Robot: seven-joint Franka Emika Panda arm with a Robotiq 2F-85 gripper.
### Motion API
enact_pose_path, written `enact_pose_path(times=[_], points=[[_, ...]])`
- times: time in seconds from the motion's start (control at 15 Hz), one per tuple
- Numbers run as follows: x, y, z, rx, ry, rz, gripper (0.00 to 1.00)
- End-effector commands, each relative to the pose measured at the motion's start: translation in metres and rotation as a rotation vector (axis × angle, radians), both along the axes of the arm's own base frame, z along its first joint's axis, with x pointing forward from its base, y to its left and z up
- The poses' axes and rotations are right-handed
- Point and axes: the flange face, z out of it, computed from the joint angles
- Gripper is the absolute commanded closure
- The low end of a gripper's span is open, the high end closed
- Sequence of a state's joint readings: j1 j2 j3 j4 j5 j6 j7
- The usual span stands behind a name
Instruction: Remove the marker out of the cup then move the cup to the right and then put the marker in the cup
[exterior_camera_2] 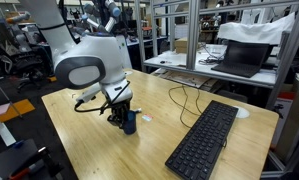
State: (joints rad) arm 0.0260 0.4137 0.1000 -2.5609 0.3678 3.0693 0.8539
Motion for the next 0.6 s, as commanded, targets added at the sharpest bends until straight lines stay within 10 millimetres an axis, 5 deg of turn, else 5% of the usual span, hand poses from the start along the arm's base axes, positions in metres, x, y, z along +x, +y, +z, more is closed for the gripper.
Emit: enact_pose_path(times=[0.0,0.27,0.53], points=[[0.002,0.010,0.019,0.009,0.007,0.022,0.26],[0.001,0.023,0.050,0.005,0.028,0.033,0.01],[0.006,0.035,0.087,-0.026,0.070,0.051,0.00]])
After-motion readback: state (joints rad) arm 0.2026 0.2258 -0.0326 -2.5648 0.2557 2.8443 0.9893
